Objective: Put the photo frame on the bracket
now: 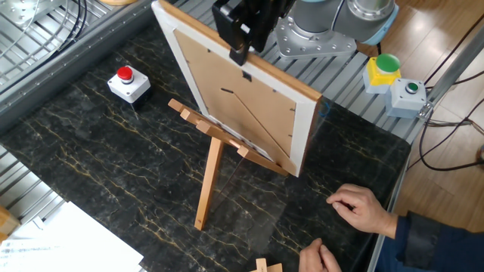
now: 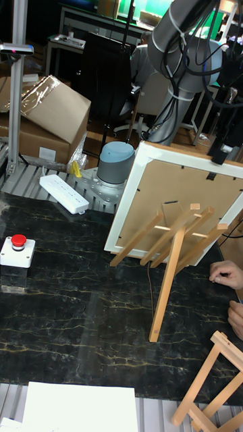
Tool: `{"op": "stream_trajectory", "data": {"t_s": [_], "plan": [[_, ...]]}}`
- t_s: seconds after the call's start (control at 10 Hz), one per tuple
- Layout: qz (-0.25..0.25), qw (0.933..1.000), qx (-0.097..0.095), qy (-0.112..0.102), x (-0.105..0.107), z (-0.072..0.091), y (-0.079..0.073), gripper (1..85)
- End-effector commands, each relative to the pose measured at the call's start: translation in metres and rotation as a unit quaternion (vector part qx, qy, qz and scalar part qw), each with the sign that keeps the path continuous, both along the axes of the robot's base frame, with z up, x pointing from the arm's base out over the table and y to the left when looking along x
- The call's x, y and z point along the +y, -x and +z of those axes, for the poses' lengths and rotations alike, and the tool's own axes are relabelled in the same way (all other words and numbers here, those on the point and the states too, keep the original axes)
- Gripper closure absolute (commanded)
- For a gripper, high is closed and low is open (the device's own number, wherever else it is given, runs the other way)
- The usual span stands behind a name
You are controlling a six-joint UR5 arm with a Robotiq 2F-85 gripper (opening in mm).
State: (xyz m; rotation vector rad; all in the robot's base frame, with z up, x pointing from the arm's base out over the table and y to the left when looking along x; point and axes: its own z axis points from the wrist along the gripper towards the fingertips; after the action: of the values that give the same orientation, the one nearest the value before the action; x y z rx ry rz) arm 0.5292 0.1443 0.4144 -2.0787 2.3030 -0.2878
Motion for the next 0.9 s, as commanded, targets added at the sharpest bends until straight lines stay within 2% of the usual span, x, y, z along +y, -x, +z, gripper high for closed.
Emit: {"op": "stream_trajectory", "data": {"t_s": [0.0,0.6,0.8], "plan": [[-0.015,0.9994,-0.022,-0.022,0.007,-0.002,-0.013,48.0],[-0.008,0.9992,-0.02,-0.032,0.006,-0.013,-0.019,48.3],[-0.005,0.9993,-0.02,-0.03,0.003,-0.012,-0.02,48.3]]}}
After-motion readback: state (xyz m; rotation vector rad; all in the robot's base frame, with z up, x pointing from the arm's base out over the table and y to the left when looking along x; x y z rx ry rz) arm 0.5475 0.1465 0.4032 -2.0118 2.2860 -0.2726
